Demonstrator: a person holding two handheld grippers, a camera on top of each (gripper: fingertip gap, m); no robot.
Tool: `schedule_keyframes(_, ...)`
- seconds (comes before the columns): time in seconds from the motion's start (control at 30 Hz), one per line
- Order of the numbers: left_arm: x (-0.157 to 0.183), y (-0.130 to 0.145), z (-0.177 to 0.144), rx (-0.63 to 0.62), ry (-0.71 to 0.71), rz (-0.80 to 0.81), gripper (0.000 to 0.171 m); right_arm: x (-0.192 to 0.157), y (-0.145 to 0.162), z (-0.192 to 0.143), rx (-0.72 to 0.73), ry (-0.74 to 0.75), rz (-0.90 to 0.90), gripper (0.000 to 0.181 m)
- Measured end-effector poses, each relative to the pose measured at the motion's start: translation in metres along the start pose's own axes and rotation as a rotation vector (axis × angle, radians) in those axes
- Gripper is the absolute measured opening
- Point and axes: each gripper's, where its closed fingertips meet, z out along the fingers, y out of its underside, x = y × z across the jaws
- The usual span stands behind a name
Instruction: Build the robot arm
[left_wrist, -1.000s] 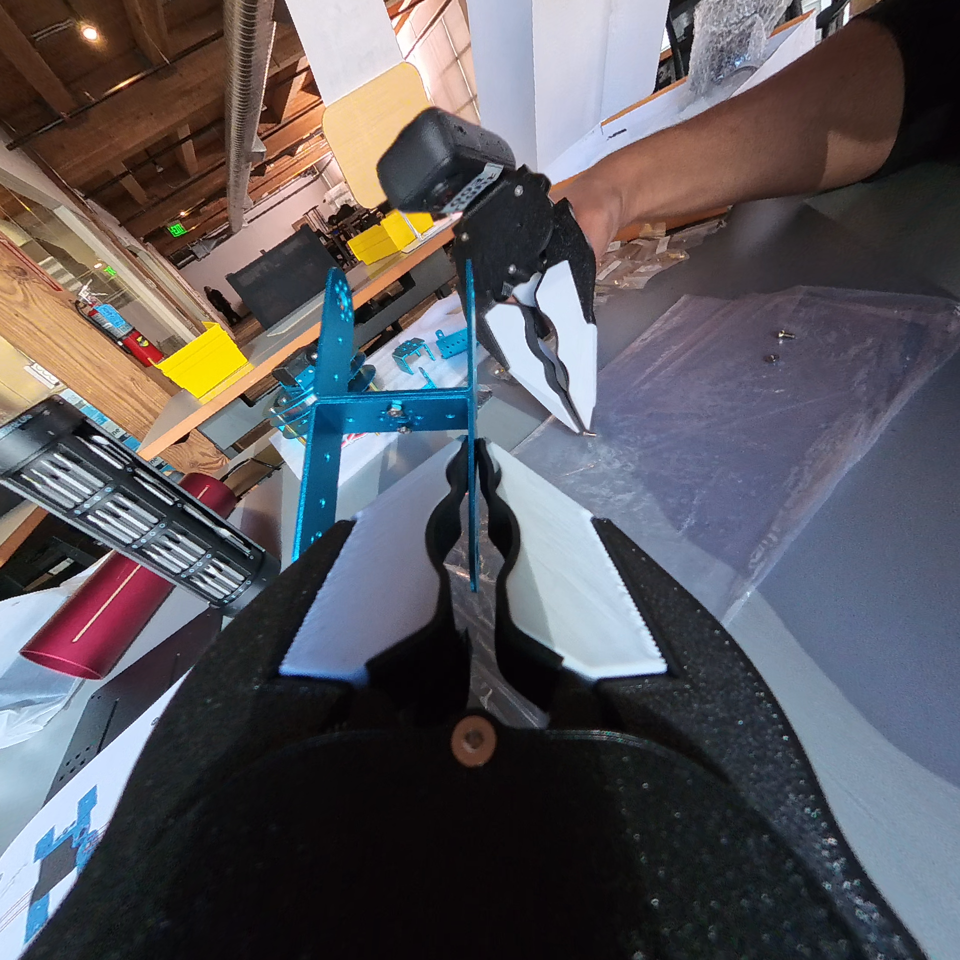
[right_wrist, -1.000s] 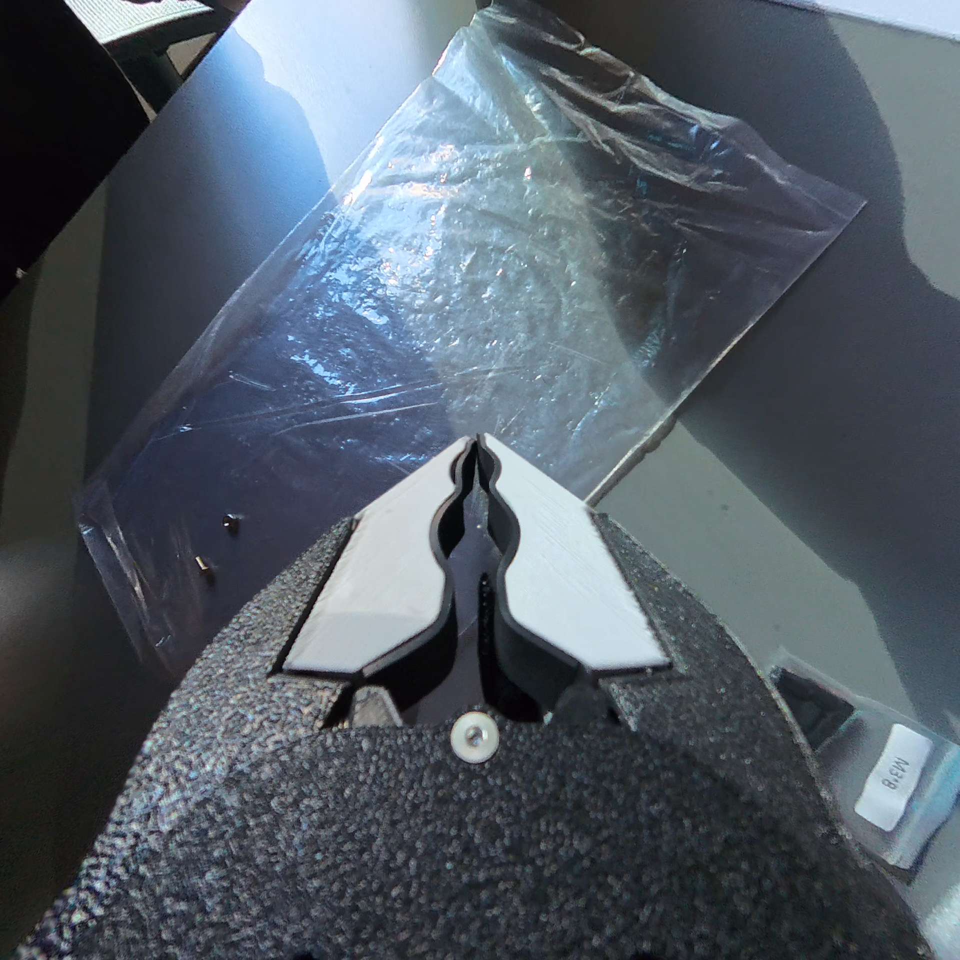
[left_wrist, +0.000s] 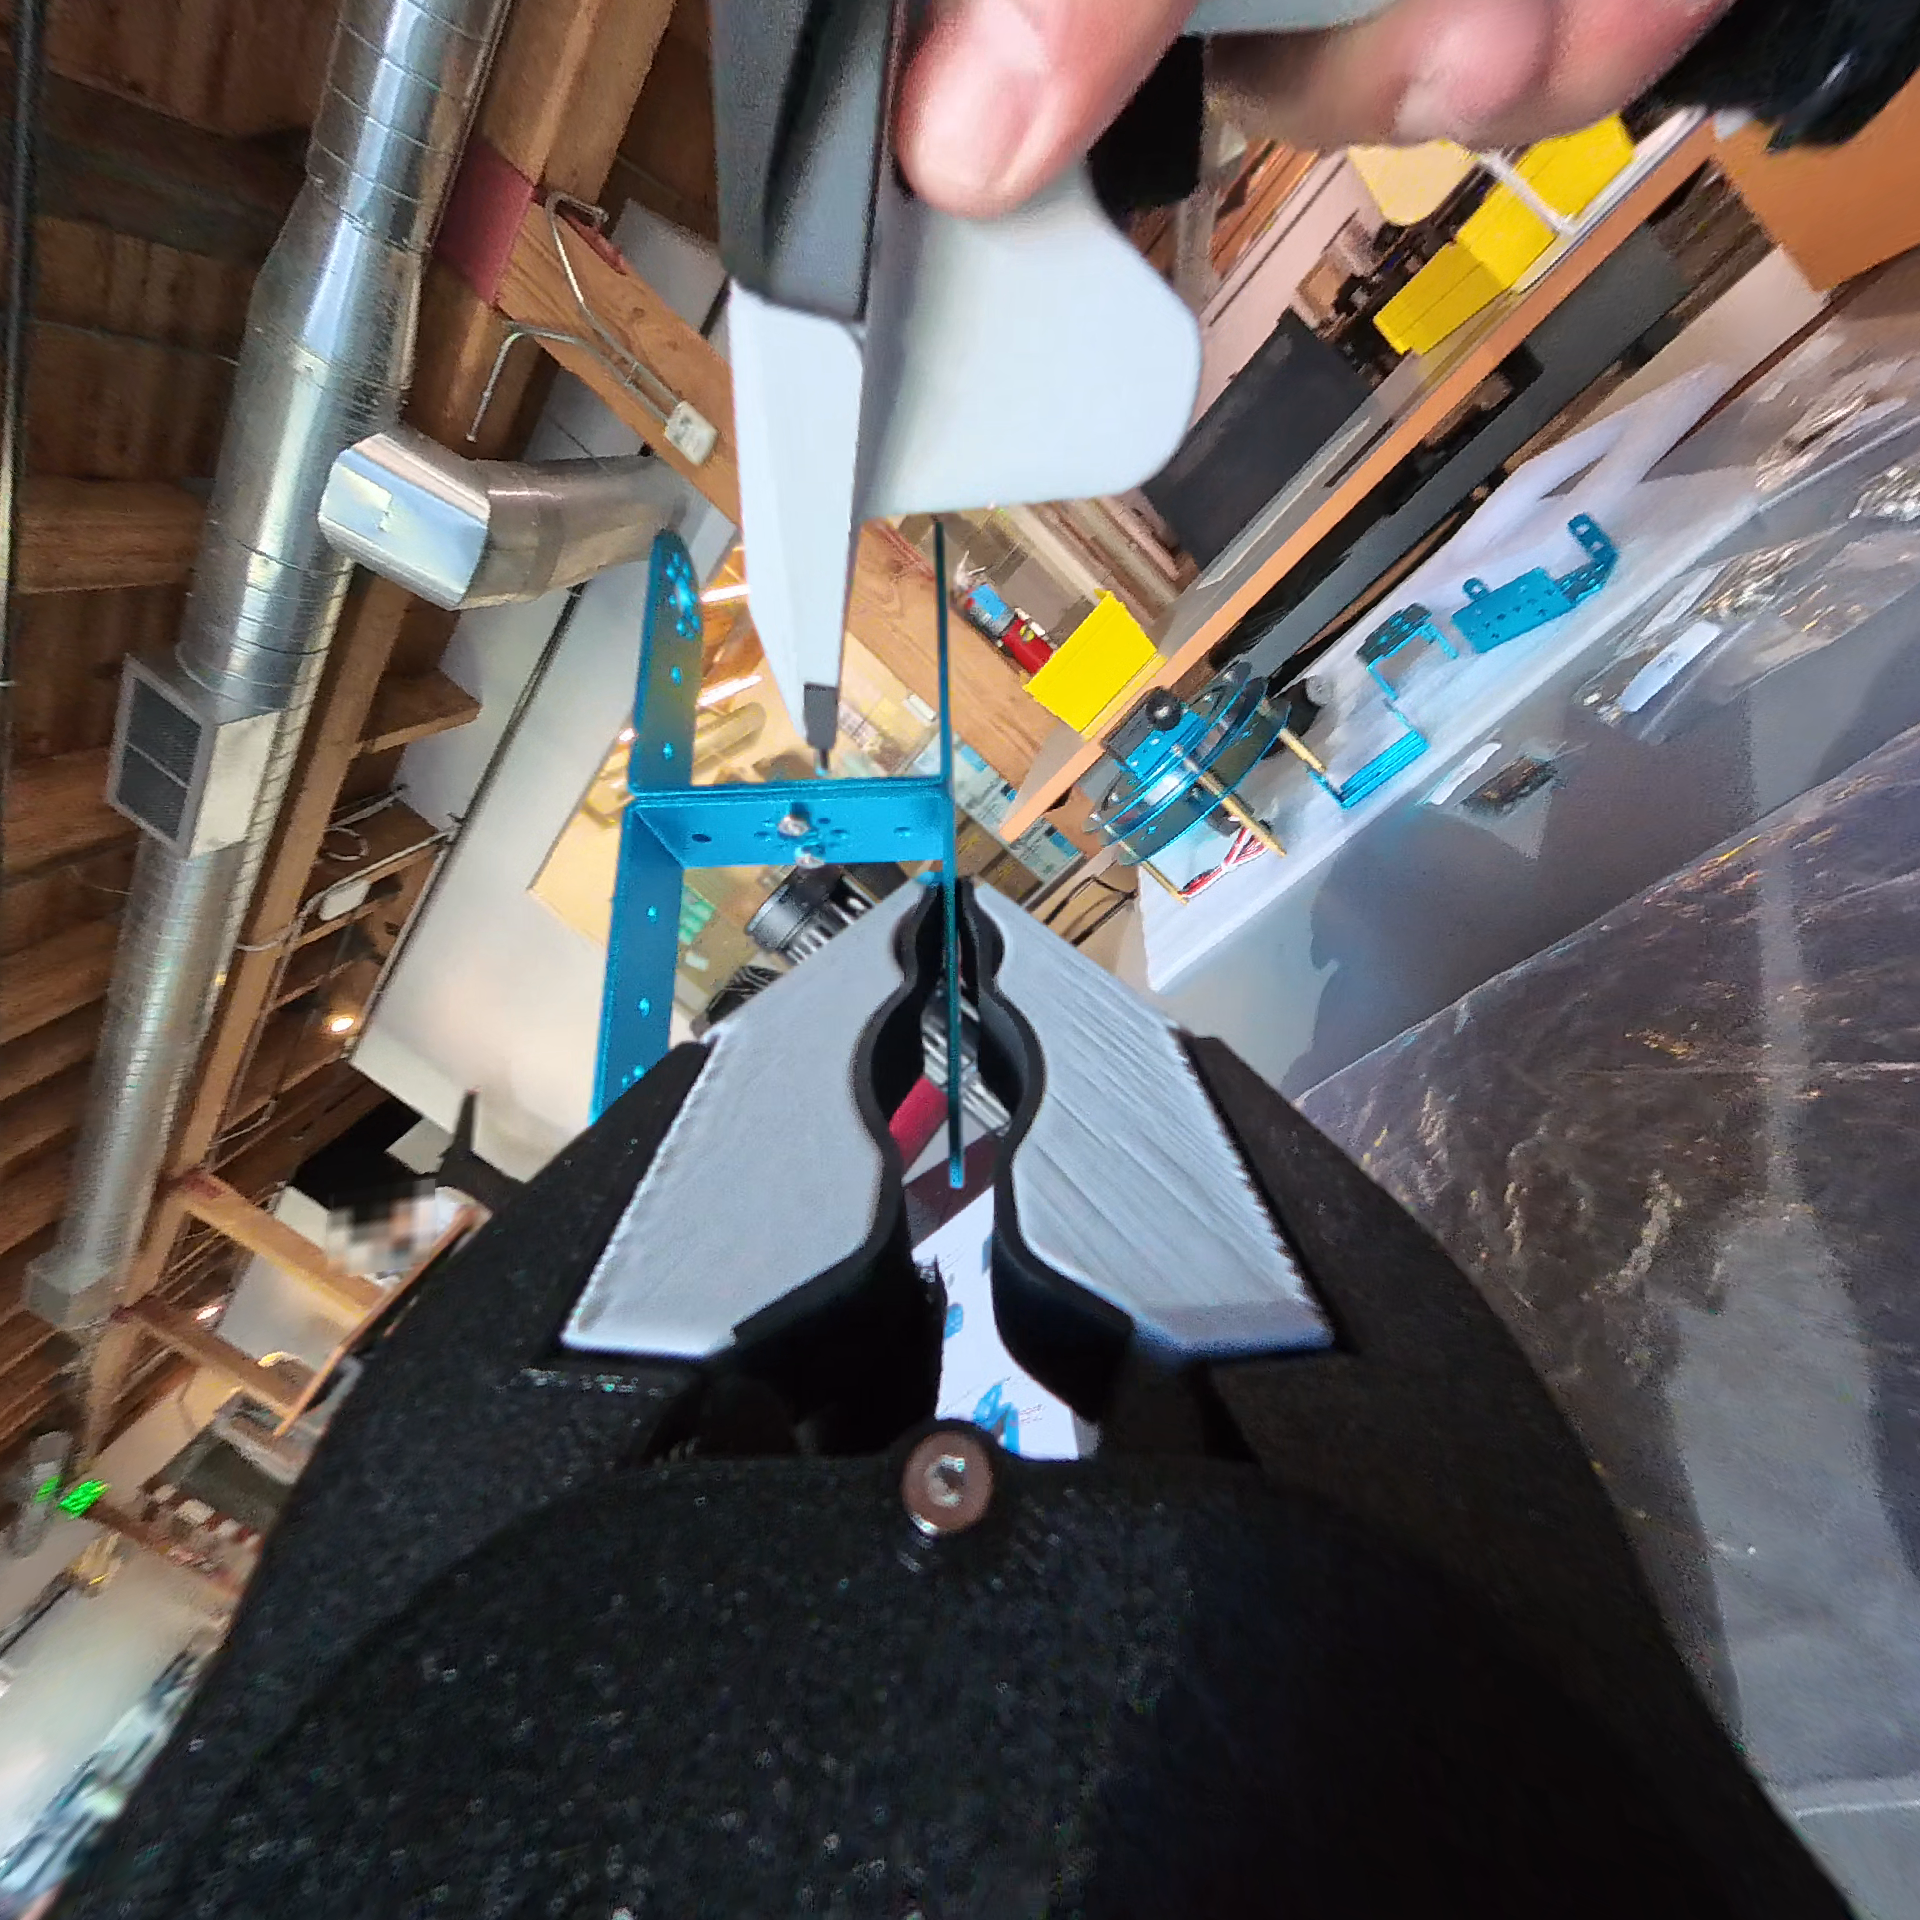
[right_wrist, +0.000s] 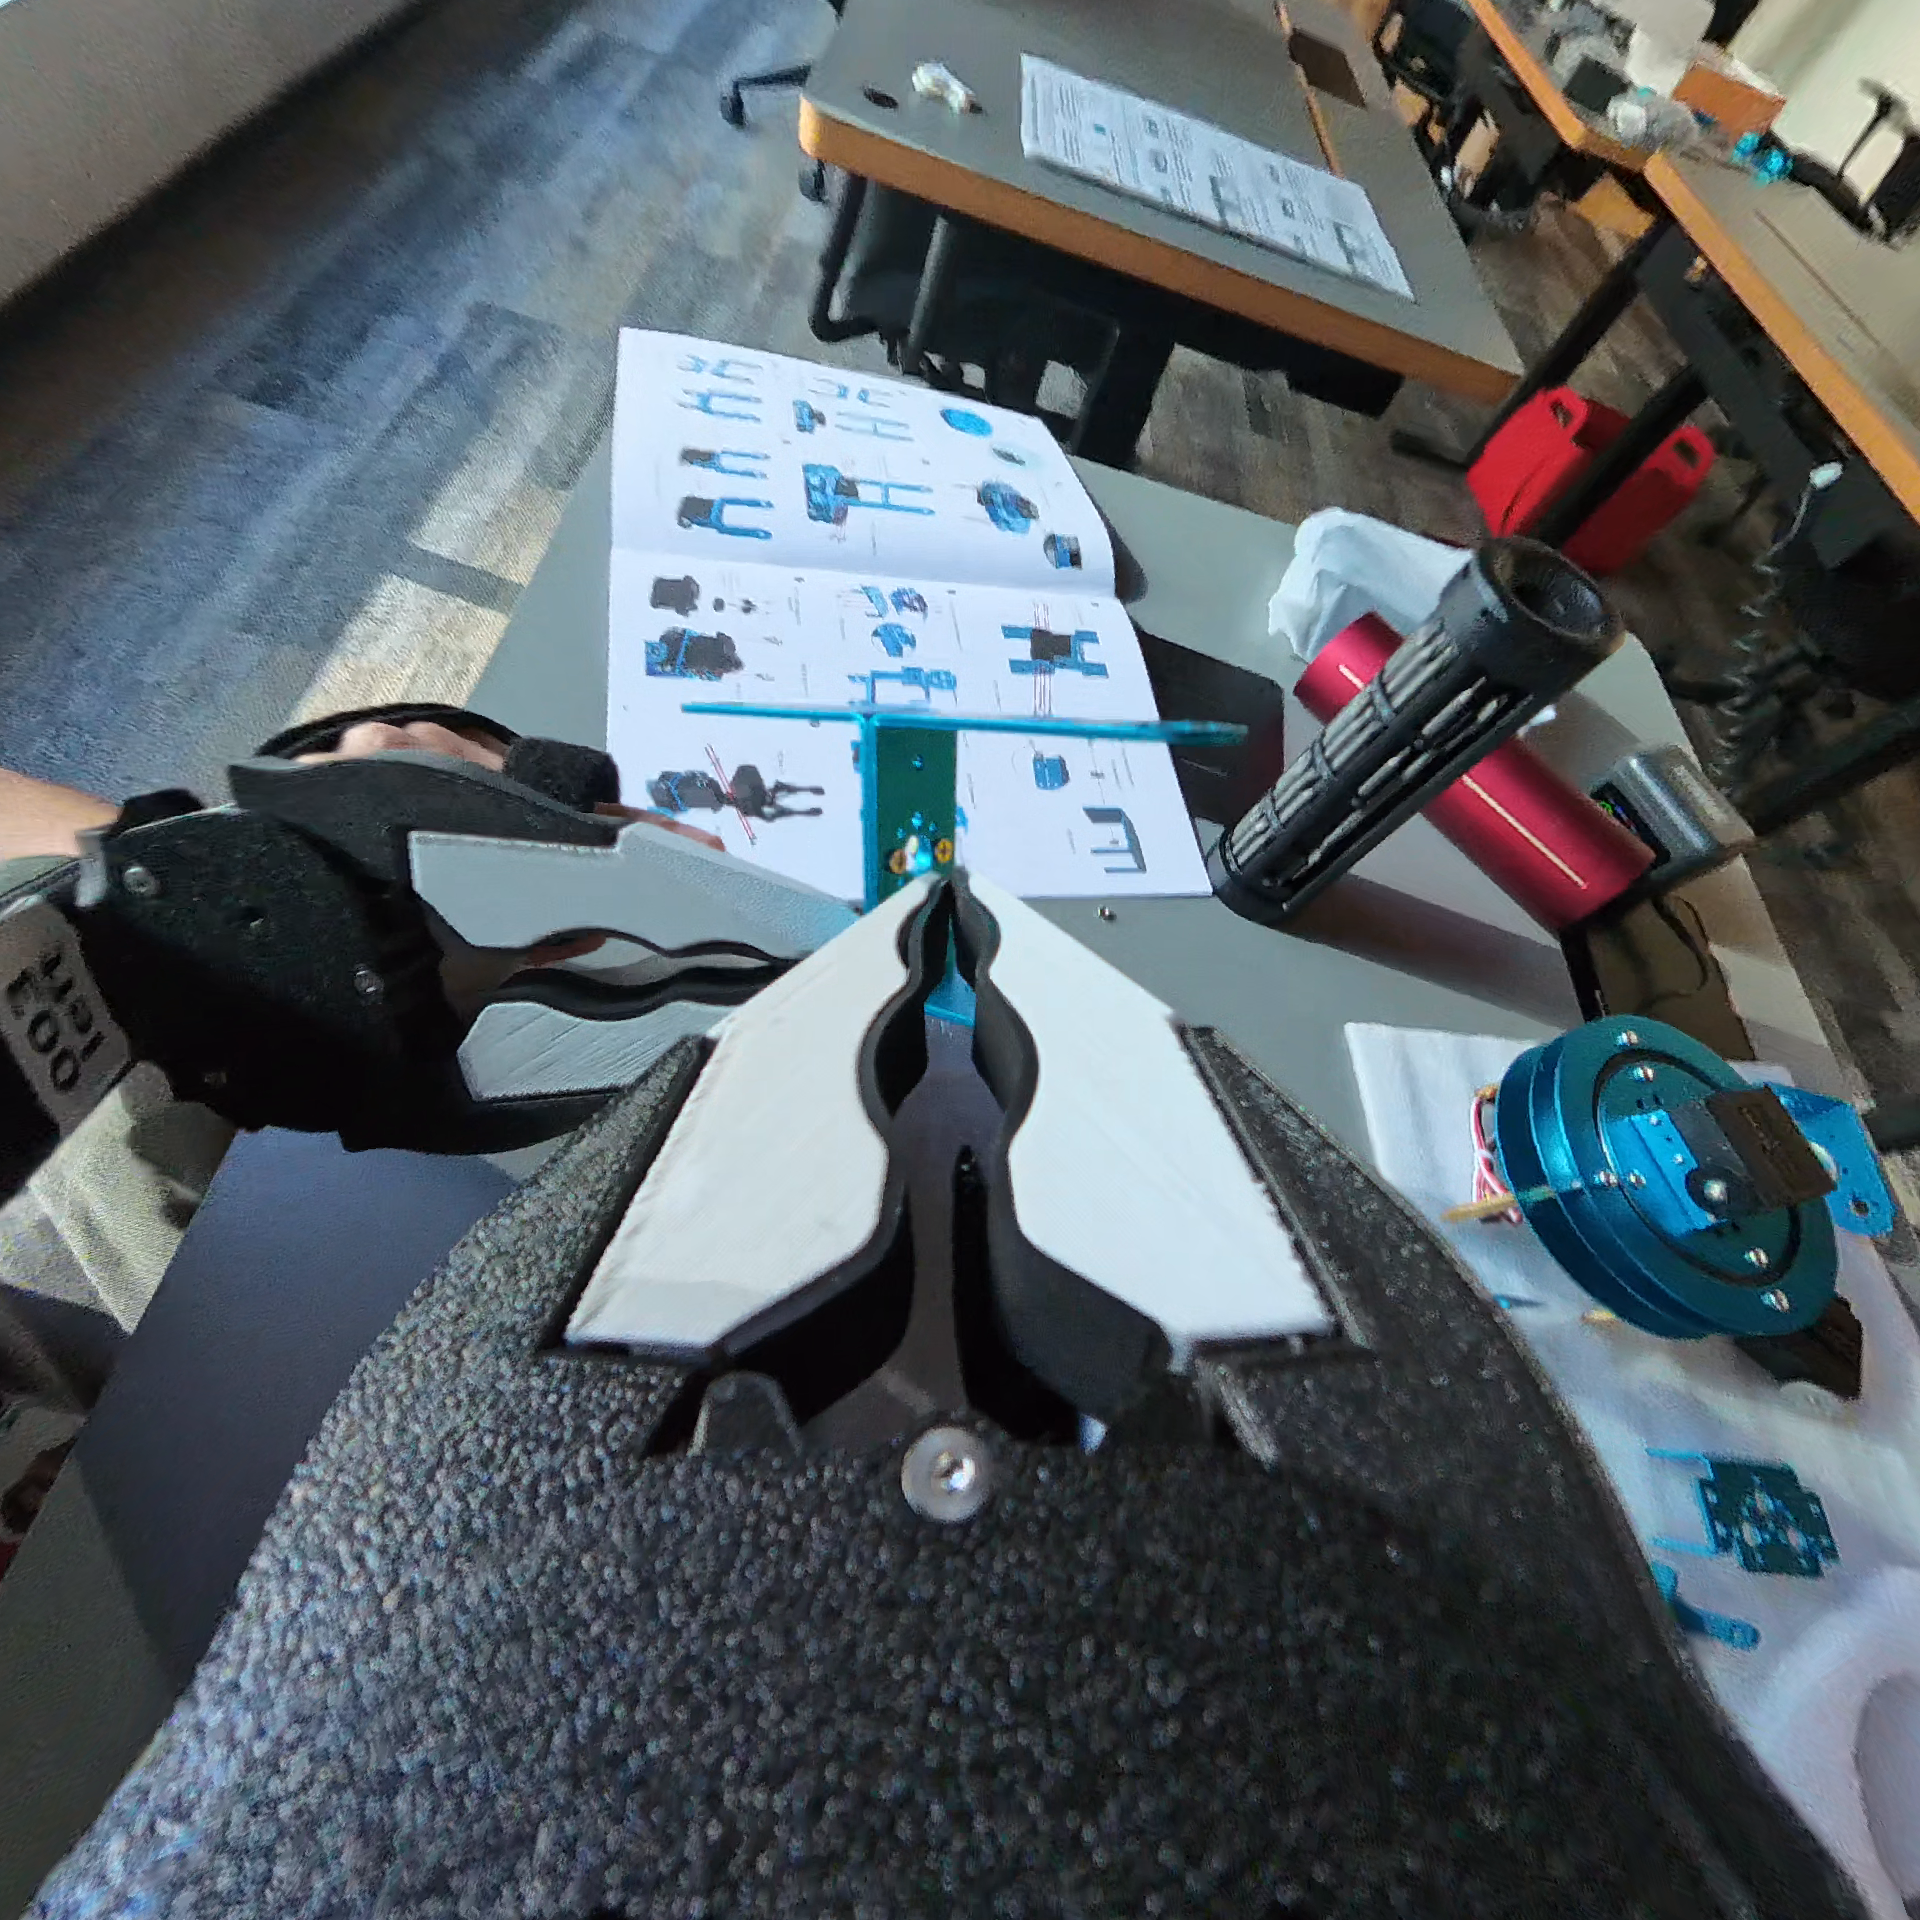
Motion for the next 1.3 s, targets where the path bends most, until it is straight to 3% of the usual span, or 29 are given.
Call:
schedule_keyframes(0.43,0.006,0.002,0.0,-0.015,0.008,0.036,0.0,0.0,0.012,0.009,-0.084,-0.002,0.01,0.0)
schedule_keyframes(1.3,0.005,-0.001,-0.002,0.002,0.004,0.031,0.0,-0.003,0.008,0.006,-0.046,-0.057,0.057,0.0)
